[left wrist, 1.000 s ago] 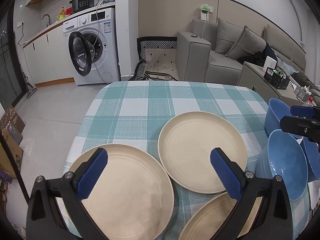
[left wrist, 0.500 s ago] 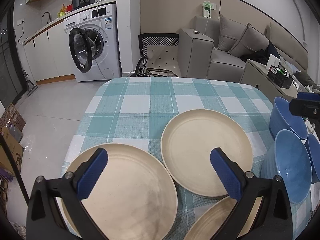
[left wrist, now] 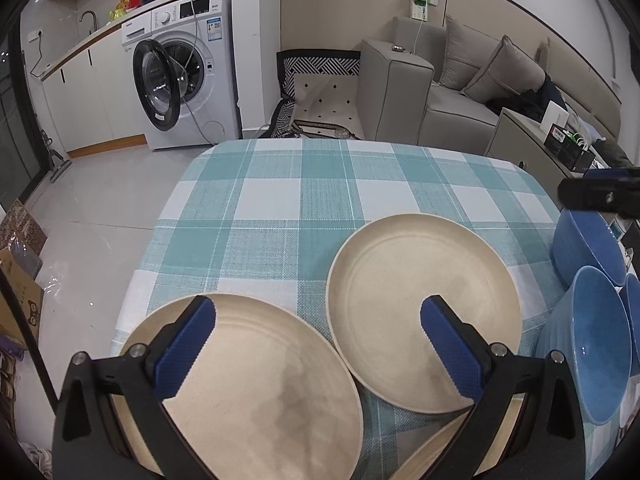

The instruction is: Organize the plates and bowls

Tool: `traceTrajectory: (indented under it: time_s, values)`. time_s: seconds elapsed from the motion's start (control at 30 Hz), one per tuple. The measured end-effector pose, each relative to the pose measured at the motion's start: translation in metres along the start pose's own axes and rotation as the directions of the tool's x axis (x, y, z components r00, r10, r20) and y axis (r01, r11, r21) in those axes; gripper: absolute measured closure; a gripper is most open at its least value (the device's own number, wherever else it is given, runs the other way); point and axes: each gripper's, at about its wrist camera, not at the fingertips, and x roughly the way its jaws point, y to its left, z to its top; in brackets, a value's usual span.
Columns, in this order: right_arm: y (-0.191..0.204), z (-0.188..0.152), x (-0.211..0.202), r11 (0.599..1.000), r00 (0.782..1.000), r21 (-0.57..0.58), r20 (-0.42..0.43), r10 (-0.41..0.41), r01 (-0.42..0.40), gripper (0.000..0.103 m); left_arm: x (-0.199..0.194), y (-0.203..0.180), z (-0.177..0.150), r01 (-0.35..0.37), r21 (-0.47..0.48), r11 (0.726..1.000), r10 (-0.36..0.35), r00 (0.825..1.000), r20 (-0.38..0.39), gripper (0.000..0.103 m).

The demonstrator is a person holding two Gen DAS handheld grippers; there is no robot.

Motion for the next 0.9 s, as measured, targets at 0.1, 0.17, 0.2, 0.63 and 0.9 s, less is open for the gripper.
traceTrajectory:
  time_s: [0.1,0.17,0.2,0.63,0.9]
  values:
    - [0.0,-0.003,0.022,1.0,0.999,-0.006,-0.047,-0.006,0.006,0.001,0.009,-0.004,0.001,-0.001,0.008,1.0,0.001,1.0,-0.028,0.001]
    - [0.001,-0.007,0.035,1.0,0.997,-0.012,-0.077,-0.009,0.009,0.004,0.016,-0.007,0.0,0.0,0.018,1.0,0.001,0.999,-0.045,0.001]
    - [0.001,-0.008,0.041,1.0,0.996,-0.014,-0.09,-0.012,0.011,0.005,0.019,-0.008,0.0,0.003,0.02,1.0,-0.002,0.998,-0.057,0.001]
    - [-0.005,-0.02,0.083,1.0,0.981,-0.019,-0.196,-0.005,0.001,0.031,0.052,-0.006,-0.001,0.056,-0.021,0.998,-0.059,0.981,-0.182,0.03]
    - [-0.005,-0.024,0.096,1.0,0.975,-0.019,-0.223,0.013,-0.017,0.038,0.05,-0.008,0.001,0.049,-0.003,0.999,-0.049,0.982,-0.184,0.036]
